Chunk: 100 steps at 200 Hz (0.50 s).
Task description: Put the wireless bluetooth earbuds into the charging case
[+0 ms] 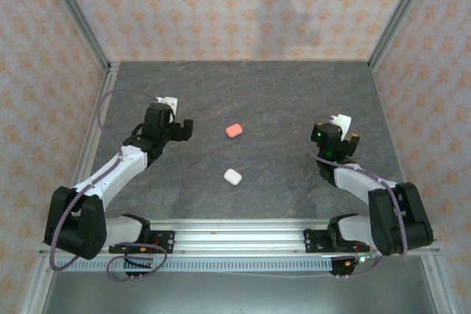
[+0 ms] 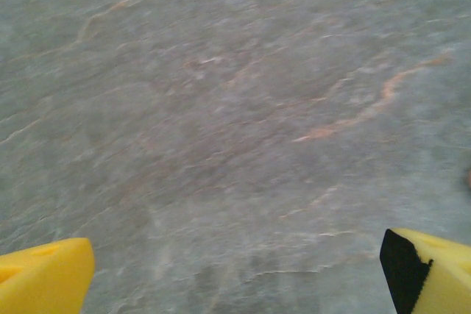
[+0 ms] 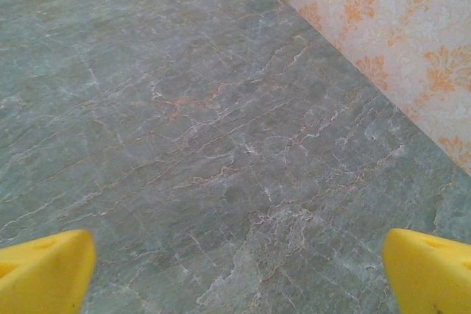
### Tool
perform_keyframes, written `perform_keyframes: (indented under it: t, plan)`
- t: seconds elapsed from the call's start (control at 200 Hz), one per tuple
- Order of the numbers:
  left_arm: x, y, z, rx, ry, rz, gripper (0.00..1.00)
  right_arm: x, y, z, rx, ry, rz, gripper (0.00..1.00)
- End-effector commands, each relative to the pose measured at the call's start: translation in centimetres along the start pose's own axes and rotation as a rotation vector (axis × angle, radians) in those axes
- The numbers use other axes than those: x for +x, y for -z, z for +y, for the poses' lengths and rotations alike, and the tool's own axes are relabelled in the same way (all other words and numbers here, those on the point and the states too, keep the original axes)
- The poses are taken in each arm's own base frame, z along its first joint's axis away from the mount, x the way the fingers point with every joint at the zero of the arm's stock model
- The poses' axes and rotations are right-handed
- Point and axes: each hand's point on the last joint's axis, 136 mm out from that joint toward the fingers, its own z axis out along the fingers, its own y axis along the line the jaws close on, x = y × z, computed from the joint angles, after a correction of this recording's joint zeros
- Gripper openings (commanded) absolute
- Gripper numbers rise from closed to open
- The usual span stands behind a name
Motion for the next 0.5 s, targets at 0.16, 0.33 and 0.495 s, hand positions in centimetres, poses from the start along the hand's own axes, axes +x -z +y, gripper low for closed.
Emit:
perform_keyframes:
  t: [0.16, 0.33, 0.495]
  plan:
    - [0.0, -2.1, 6.1, -0.198, 0.127, -0.153, 1.00, -2.7, -1.1, 0.8, -0.023, -0.051, -0.157, 0.99]
    - [1.5, -2.7, 7.1, -0.250, 0.122, -0.193, 1.00, -1.7, -2.3, 0.1, -0.036, -0.106, -0.168, 0.99]
    - [1.4, -2.7, 7.5, -0.262, 0.145, -0.264, 1.00, -1.4, -2.8, 0.4, -0.067, -0.105, -0.159, 0.99]
